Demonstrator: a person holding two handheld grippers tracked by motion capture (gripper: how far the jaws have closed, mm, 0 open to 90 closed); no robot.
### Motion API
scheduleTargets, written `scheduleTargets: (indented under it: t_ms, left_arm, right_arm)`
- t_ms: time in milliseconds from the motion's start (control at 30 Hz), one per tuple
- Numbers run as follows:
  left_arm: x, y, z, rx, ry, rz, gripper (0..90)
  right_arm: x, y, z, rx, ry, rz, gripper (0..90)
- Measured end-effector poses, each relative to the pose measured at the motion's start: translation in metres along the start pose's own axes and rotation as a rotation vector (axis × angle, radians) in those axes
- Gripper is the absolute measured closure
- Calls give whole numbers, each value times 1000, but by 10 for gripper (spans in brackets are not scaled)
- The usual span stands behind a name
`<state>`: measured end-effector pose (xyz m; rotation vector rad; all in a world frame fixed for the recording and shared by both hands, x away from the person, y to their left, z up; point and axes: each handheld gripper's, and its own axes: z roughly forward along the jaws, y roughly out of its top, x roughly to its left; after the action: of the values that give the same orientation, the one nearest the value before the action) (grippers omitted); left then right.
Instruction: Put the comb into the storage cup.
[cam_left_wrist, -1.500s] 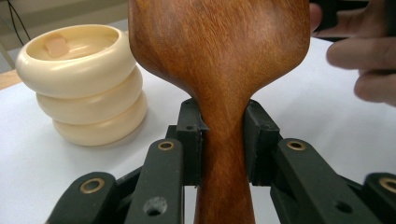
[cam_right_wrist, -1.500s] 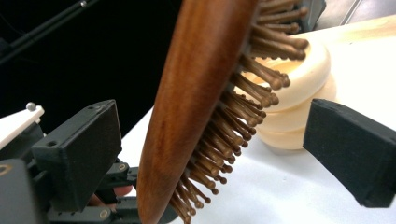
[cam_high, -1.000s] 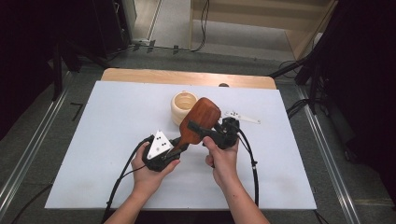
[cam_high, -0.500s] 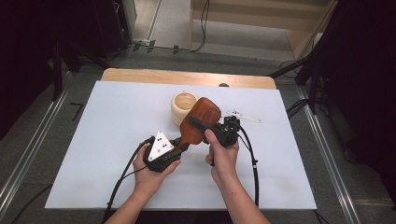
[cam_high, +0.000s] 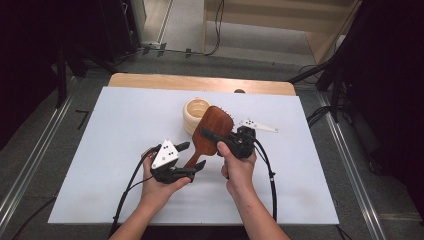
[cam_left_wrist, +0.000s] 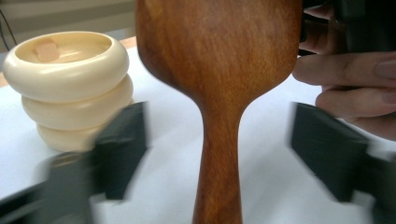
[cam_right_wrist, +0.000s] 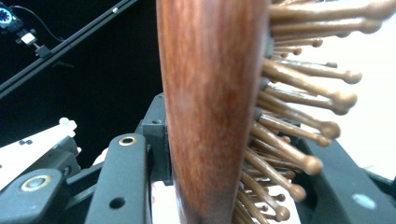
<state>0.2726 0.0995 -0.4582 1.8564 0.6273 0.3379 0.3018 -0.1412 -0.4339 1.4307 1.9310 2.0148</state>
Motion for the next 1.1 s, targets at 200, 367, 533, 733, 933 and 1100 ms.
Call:
scheduleTargets:
  t_ms: [200, 367, 533, 733, 933, 1100]
  left_arm:
    - [7, -3, -11, -30, 6, -30, 0]
    - [15, -6, -21, -45, 11, -41, 0]
    - [25, -13, -34, -58, 42, -62, 0]
    - [37, -26, -51, -64, 78, -71, 0]
    - [46, -37, -66, -75, 105, -70, 0]
    - [53, -46, -76, -72, 120, -70, 0]
  right_arm:
    - [2, 2, -1, -4, 7, -35, 528]
    - [4, 4, -1, -8, -1, -65, 528]
    - [3, 5, -2, -3, -9, -74, 528]
    - [1, 6, -4, -10, -13, -88, 528]
    - [-3, 8, -4, -14, -20, -92, 528]
    - [-5, 11, -6, -15, -28, -101, 528]
